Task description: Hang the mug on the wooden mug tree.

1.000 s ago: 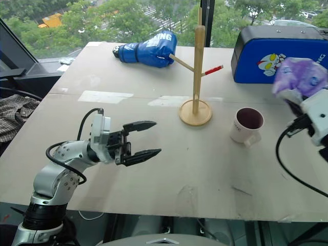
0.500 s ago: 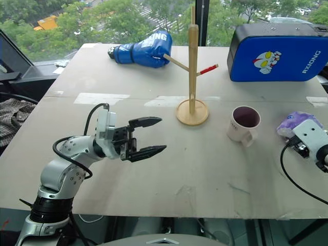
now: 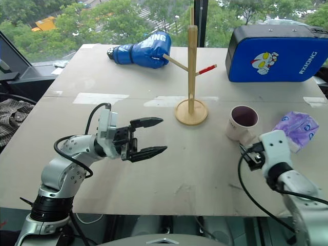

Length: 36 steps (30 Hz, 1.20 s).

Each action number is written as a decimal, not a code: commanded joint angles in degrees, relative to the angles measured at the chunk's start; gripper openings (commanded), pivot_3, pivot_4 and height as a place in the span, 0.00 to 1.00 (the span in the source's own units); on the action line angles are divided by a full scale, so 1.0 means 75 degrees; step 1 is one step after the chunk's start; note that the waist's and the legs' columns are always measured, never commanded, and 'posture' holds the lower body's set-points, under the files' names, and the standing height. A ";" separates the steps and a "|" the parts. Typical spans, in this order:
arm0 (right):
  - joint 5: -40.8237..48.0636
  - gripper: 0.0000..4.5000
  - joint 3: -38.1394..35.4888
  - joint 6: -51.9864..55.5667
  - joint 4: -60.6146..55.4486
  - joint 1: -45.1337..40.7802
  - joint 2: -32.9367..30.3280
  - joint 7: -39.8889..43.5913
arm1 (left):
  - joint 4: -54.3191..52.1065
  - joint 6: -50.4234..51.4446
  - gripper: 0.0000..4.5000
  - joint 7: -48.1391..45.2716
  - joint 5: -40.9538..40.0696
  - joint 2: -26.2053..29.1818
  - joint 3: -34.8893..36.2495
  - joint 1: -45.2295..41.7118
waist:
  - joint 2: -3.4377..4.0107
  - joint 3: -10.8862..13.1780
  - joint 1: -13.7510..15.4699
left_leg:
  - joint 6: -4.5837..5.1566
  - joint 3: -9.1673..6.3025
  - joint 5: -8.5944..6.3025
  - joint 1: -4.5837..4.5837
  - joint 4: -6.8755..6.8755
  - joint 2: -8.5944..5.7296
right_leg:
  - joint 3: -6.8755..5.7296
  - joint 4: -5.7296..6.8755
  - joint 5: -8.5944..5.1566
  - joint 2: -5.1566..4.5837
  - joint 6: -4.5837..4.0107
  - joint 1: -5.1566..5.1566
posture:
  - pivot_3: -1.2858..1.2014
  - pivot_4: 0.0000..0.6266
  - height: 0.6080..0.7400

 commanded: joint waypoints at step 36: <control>-0.0515 0.41 -0.0417 -0.2799 0.2921 -0.1185 0.0219 0.0287 | -0.0448 -0.0103 1.00 0.0525 -0.0127 0.0110 0.0401 0.0493 | 0.0003 0.0002 -0.0022 | 0.0000 0.0002 -0.0001 -0.0008 -0.0008 0.0001 | 0.0004 -0.0005 0.0000 0.0002 -0.0002 -0.0007 | 0.52 0.24 0.95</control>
